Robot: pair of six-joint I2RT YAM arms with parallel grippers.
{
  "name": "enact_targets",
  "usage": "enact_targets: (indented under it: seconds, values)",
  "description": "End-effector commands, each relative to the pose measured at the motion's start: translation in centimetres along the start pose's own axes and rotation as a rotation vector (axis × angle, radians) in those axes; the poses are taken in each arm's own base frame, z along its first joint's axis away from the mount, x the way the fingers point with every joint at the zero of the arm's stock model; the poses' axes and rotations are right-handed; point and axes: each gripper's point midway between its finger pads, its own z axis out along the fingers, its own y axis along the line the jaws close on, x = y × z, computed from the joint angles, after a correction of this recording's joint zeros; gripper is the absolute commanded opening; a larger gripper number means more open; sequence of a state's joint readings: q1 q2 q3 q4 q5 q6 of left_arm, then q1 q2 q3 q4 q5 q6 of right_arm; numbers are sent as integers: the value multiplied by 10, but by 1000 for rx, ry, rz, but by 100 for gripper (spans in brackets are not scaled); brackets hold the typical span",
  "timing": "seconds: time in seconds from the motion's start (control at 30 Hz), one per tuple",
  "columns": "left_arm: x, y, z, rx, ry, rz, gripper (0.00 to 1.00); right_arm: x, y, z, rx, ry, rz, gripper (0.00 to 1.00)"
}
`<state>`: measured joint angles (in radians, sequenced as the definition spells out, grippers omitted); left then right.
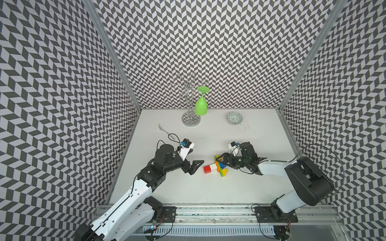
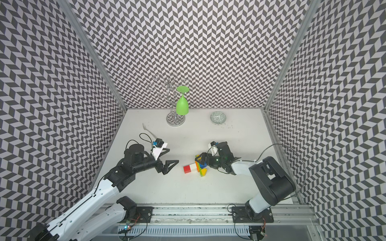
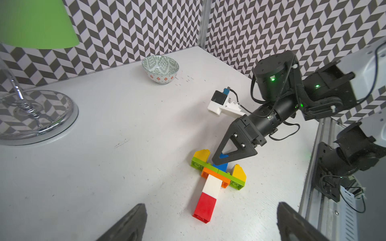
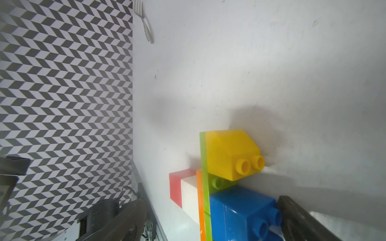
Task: Assemble a fork with lego
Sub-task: Place the lego brick at the center of the board, then reset both arms
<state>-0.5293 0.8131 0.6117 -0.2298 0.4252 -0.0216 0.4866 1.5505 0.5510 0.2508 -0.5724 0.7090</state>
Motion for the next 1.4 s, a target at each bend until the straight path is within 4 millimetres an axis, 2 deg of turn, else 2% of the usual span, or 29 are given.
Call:
enact_targets:
  seconds: [0.0,0.13,0.27,0.37,0.47,0.6,0.7,0.77,0.83,0.97,1.03,1.2,1.37]
  values:
    - [-15,15,-3,-81,-54,-6,98,16,-46,-8,213,33,44,99]
    - [-22,30,-6,-145,-78,-40,99,9,-47,-16,248,5,24,99]
    - [-42,57,-18,-265,-159,-71,99,-18,-34,-32,284,-74,-51,99]
    - [-62,93,-37,-429,-252,-71,99,-56,-9,-53,331,-173,-177,99]
    - [-73,136,-55,-626,-301,-57,99,-108,23,-85,409,-327,-314,99]
    - [-65,194,-82,-884,-347,-116,99,-173,66,-138,497,-588,-502,99]
    - [-45,222,-98,-1009,-361,-118,99,-205,79,-173,524,-750,-582,99]
    - [-27,238,-106,-1073,-369,-155,99,-220,73,-191,541,-820,-595,100]
    - [-14,252,-115,-1110,-395,-218,99,-228,59,-204,571,-862,-601,100]
    - [12,279,-131,-1246,-439,-300,99,-226,18,-222,696,-931,-627,100]
    - [18,288,-132,-1283,-436,-295,99,-222,-3,-229,727,-961,-612,99]
    - [30,296,-129,-1322,-428,-243,99,-211,-46,-244,765,-1049,-551,99]
    - [33,298,-127,-1331,-392,-183,99,-208,-68,-243,803,-1046,-550,100]
